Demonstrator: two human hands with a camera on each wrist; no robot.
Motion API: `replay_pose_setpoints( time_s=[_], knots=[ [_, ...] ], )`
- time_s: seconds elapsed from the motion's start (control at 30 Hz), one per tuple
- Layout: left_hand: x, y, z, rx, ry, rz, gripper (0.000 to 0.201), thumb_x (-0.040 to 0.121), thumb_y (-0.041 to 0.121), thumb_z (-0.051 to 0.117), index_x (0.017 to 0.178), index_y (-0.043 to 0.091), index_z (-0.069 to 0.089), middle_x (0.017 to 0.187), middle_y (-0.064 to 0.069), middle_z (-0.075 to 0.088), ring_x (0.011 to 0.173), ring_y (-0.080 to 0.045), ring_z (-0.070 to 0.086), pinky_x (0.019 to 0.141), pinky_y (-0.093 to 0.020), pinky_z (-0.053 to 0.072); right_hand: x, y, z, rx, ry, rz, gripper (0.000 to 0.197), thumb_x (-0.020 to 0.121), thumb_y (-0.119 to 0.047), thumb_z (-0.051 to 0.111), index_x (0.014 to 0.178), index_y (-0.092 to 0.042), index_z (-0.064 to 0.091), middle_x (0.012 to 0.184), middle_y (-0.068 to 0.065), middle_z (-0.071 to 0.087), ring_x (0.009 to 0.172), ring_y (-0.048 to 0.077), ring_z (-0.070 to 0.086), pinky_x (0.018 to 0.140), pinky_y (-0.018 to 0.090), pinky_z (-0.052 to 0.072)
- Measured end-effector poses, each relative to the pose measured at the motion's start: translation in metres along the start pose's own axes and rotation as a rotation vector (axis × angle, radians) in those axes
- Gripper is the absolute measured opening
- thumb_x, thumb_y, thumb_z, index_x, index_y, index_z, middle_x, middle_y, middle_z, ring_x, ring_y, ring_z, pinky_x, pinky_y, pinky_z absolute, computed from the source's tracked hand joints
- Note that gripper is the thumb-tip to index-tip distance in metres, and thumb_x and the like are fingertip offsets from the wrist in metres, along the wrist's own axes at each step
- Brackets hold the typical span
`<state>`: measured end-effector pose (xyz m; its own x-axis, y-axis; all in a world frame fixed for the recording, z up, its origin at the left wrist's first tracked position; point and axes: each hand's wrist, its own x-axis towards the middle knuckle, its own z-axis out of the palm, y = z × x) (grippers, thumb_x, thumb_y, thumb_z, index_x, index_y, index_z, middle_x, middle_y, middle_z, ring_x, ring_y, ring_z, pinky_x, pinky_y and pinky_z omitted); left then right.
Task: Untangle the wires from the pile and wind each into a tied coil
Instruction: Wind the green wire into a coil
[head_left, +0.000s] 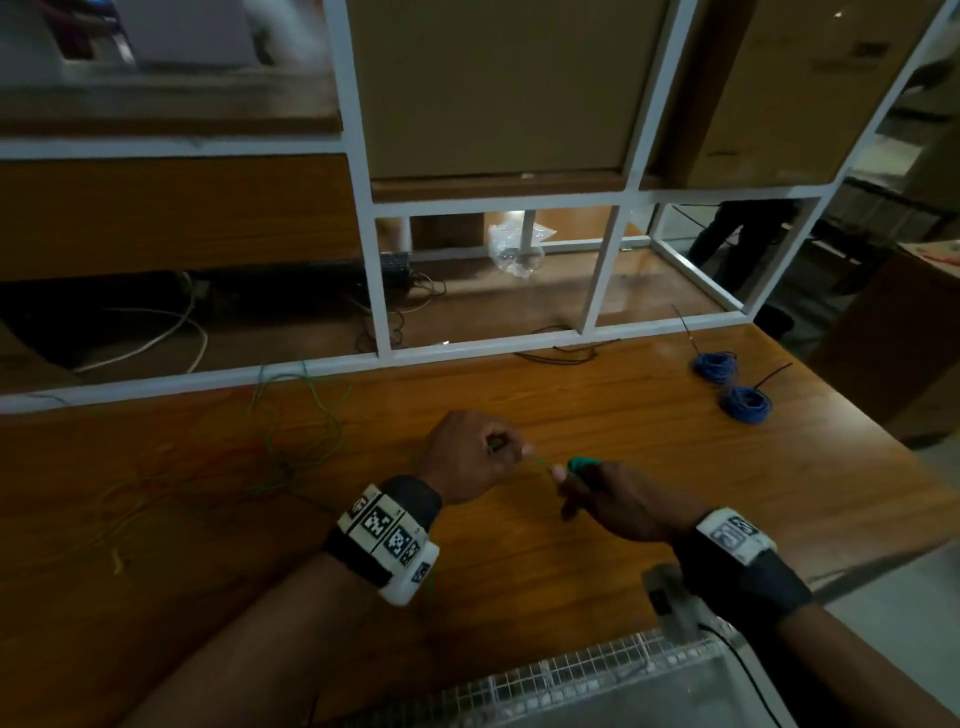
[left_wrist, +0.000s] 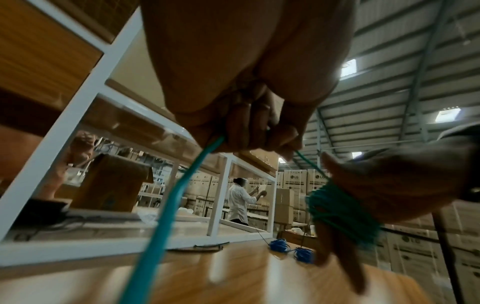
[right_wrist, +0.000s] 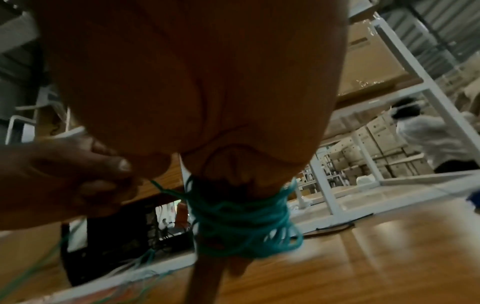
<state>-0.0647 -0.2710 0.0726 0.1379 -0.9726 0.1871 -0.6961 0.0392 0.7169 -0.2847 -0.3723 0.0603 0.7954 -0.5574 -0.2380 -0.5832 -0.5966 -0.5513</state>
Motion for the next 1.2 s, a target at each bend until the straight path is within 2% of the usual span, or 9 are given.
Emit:
replay_pose_setpoints(
  time_s=[0.1, 0.27, 0.47, 0.57, 0.67, 0.77, 0.9, 1.03, 1.2],
  knots=[
    [0.008, 0.004, -0.011, -0.04, 0.028, 0.02, 0.015, 0.087, 0.04, 0.071, 0.088, 0.026, 0.077, 0.088, 0.014, 0.072, 0.081, -0.003, 0.065, 0.07, -0.03, 0.056, -0.013, -0.019, 0.005, 0.141, -0.248, -0.065, 0.036, 0.102, -0.054, 0.051, 0.108, -0.026, 0.072, 0.108, -0.006, 0.073, 0.099, 0.016, 0.067, 0.096, 0.049, 0.052],
    [0.019, 0.007, -0.011, -0.383, -0.069, -0.024, 0.003, 0.084, 0.022, 0.076, 0.084, 0.023, 0.078, 0.084, 0.006, 0.075, 0.08, -0.014, 0.068, 0.071, -0.034, 0.058, -0.032, -0.042, -0.004, 0.81, -0.423, -0.32, 0.03, 0.107, -0.02, 0.051, 0.117, 0.003, 0.066, 0.108, 0.015, 0.074, 0.109, 0.023, 0.069, 0.097, 0.035, 0.052],
    [0.006, 0.003, 0.021, -0.751, -0.11, -0.252, 0.036, 0.101, 0.003, 0.033, 0.094, 0.004, 0.068, 0.084, -0.011, 0.067, 0.055, -0.014, 0.057, 0.063, -0.037, 0.051, -0.019, -0.047, -0.035, 1.752, -0.07, -0.502, 0.031, 0.101, -0.019, 0.055, 0.125, 0.0, 0.057, 0.126, 0.022, 0.062, 0.119, 0.028, 0.064, 0.103, 0.036, 0.052],
    [-0.005, 0.01, 0.039, -0.673, -0.177, -0.368, 0.032, 0.104, 0.01, 0.04, 0.103, -0.002, 0.07, 0.066, 0.001, 0.062, 0.049, -0.007, 0.049, 0.04, -0.019, 0.034, -0.001, -0.047, -0.044, 1.438, 0.493, -0.342, 0.031, 0.109, -0.025, 0.041, 0.124, -0.009, 0.063, 0.122, 0.015, 0.071, 0.124, 0.026, 0.063, 0.108, 0.039, 0.048],
    [-0.012, 0.008, 0.053, -0.46, -0.1, -0.237, 0.015, 0.095, 0.022, 0.066, 0.099, 0.013, 0.077, 0.061, 0.012, 0.065, 0.054, 0.002, 0.057, 0.055, -0.019, 0.048, 0.016, -0.027, -0.036, 0.604, 0.809, -0.114, 0.029, 0.109, -0.03, 0.044, 0.104, -0.02, 0.071, 0.106, 0.007, 0.073, 0.099, 0.023, 0.067, 0.083, 0.034, 0.053],
    [-0.013, 0.002, 0.043, -0.21, -0.088, -0.106, 0.013, 0.093, 0.035, 0.067, 0.082, 0.03, 0.073, 0.066, 0.019, 0.064, 0.058, 0.008, 0.057, 0.057, -0.018, 0.046, 0.018, 0.003, -0.024, 0.041, 0.498, 0.065, 0.022, 0.107, -0.03, 0.042, 0.097, -0.021, 0.059, 0.096, 0.003, 0.067, 0.08, 0.016, 0.063, 0.072, 0.041, 0.056],
    [0.003, 0.001, 0.008, -0.007, -0.096, -0.003, 0.014, 0.09, 0.036, 0.07, 0.083, 0.026, 0.075, 0.074, 0.018, 0.068, 0.066, 0.004, 0.061, 0.06, -0.02, 0.05, -0.005, -0.002, -0.009, 0.033, -0.043, 0.06, 0.069, 0.095, -0.075, 0.027, 0.097, -0.023, 0.071, 0.103, -0.005, 0.073, 0.091, 0.015, 0.068, 0.09, 0.045, 0.055],
    [0.017, 0.011, -0.007, -0.184, -0.179, 0.02, 0.004, 0.086, 0.029, 0.075, 0.082, 0.029, 0.076, 0.075, 0.013, 0.073, 0.068, -0.005, 0.067, 0.062, -0.024, 0.055, -0.021, -0.023, -0.014, 0.186, -0.367, -0.046, 0.04, 0.103, -0.054, 0.049, 0.104, -0.027, 0.078, 0.108, -0.011, 0.073, 0.105, 0.009, 0.066, 0.1, 0.039, 0.051],
    [0.025, 0.011, 0.002, -0.542, -0.085, 0.055, 0.003, 0.085, 0.012, 0.074, 0.086, 0.013, 0.077, 0.081, -0.007, 0.073, 0.068, -0.014, 0.066, 0.062, -0.03, 0.053, -0.023, -0.024, -0.018, 0.971, -0.417, -0.343, 0.028, 0.105, -0.021, 0.054, 0.119, 0.001, 0.066, 0.111, 0.022, 0.072, 0.111, 0.063, 0.051, 0.103, 0.069, 0.036]
  ],
)
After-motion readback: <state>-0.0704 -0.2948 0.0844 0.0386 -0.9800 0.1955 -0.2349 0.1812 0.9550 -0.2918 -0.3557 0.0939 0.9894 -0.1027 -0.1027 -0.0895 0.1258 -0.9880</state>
